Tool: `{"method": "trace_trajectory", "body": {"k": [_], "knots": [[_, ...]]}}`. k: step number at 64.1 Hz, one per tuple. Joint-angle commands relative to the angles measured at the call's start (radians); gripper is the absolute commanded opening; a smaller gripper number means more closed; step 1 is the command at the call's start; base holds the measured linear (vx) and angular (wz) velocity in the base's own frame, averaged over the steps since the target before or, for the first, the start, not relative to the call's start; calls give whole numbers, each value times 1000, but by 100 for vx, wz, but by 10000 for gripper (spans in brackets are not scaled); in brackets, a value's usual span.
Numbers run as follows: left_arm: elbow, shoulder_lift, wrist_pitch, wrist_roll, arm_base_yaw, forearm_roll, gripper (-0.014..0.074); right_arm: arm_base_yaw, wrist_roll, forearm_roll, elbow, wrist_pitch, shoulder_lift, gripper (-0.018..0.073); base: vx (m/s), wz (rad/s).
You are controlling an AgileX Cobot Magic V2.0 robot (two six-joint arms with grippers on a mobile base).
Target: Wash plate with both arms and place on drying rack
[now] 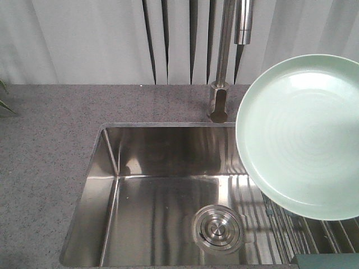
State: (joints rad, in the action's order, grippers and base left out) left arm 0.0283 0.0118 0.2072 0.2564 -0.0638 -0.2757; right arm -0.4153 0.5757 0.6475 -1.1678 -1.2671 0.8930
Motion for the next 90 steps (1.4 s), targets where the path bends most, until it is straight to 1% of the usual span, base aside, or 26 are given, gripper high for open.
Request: {"method": "trace_trajectory", "body": {"k": [1,35,40,44,50,57,60,69,72,76,79,83,88,90], "knots": [[24,14,-65,2,-6,-2,-6,-7,6,46,-22,-9,-6,-6,0,0],[24,14,-73,2,-6,-2,-6,-7,6,46,-22,-9,-6,-6,0,0],[24,14,-93,28,-6,8,-6,-7,6,46,-22,-9,-6,-6,0,0],[24,14,-125,78,-6,44,-6,-7,6,46,-22,-9,-6,-6,0,0],[24,14,-171,173,-6,112,-6,-7,6,46,-22,-9,-6,-6,0,0],[24,14,-228,254,-6,169,-6,-7,6,46,-22,-9,-6,-6,0,0],[22,14,-244,269,-6,184,-6,-7,6,46,-22,-9,-6,-6,0,0],[16,14,-294,272,-6,184,-6,-7,6,50,-22,-9,-6,-6,0,0],[16,14,-326,273,-6,185,-6,-7,6,53,-22,-9,-6,-6,0,0],[16,14,-382,273,-6,211,-6,-7,4,52,-22,-8,-6,-6,0,0],[16,14,-414,288,-6,259,-6,-7,-1,46,-22,-9,-6,-6,0,0],[16,14,-462,330,-6,337,-6,-7,-21,31,-22,10,-6,-6,0,0],[16,14,-521,360,-6,437,-6,-7,-83,-19,-25,35,-15,-6,0,0],[16,14,-536,363,-6,464,-6,-7,-105,-50,-26,53,-26,-6,0,0]]}}
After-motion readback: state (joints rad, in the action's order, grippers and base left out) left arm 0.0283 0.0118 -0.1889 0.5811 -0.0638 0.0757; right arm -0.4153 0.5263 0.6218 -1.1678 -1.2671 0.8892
